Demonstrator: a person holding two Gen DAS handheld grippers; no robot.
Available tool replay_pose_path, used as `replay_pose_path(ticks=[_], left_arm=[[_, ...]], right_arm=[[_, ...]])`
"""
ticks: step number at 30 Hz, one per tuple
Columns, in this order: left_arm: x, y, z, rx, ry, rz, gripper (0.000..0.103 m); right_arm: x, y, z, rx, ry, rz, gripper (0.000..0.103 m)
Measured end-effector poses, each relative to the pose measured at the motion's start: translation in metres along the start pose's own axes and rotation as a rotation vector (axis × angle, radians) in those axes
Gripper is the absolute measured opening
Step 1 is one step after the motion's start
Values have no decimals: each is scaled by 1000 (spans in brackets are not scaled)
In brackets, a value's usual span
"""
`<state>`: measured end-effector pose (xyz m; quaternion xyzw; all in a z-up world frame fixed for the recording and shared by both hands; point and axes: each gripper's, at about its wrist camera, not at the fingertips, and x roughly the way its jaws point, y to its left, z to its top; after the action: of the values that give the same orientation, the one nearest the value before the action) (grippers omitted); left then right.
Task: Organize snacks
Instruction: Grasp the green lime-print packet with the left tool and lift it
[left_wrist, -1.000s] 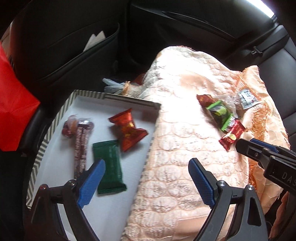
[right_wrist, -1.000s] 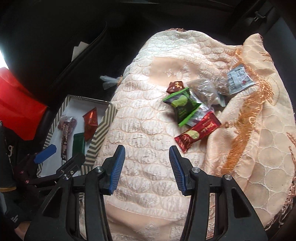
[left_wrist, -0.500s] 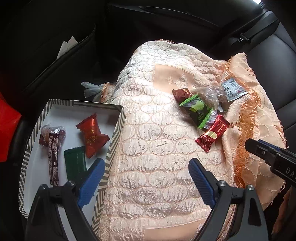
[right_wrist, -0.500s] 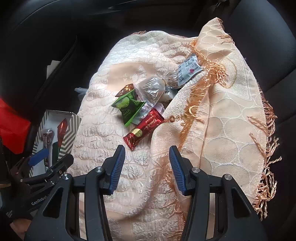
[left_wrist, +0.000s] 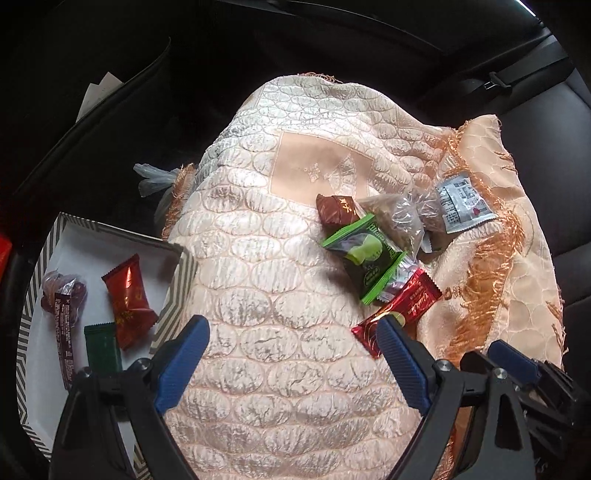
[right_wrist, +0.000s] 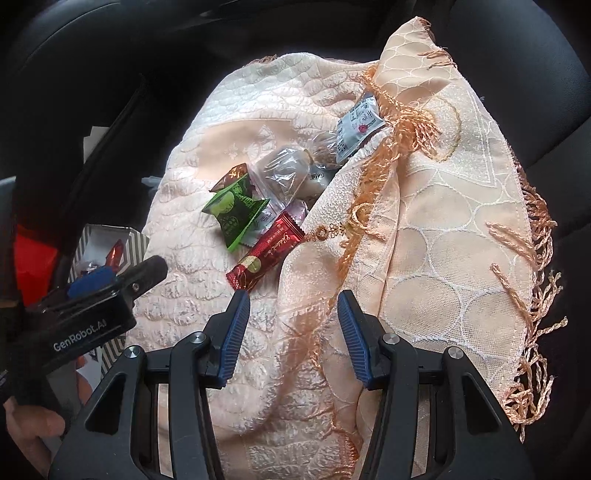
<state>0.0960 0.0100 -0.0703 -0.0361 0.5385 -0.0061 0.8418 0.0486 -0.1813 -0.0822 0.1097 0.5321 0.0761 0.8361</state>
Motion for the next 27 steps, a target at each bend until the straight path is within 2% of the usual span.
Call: replay_pose_path(ticks=[15,21,27], left_arm=[[32,-21,29,-41,18,5,93],[50,-26,42,-110,57,-36,93],[68,-36,50,-138,87,-38,93]], right_arm=[[11,4,6,-59,-14,-1,49],[10,1,7,-49,-21,25,49],[9,-1,8,-39,-24,46,49]])
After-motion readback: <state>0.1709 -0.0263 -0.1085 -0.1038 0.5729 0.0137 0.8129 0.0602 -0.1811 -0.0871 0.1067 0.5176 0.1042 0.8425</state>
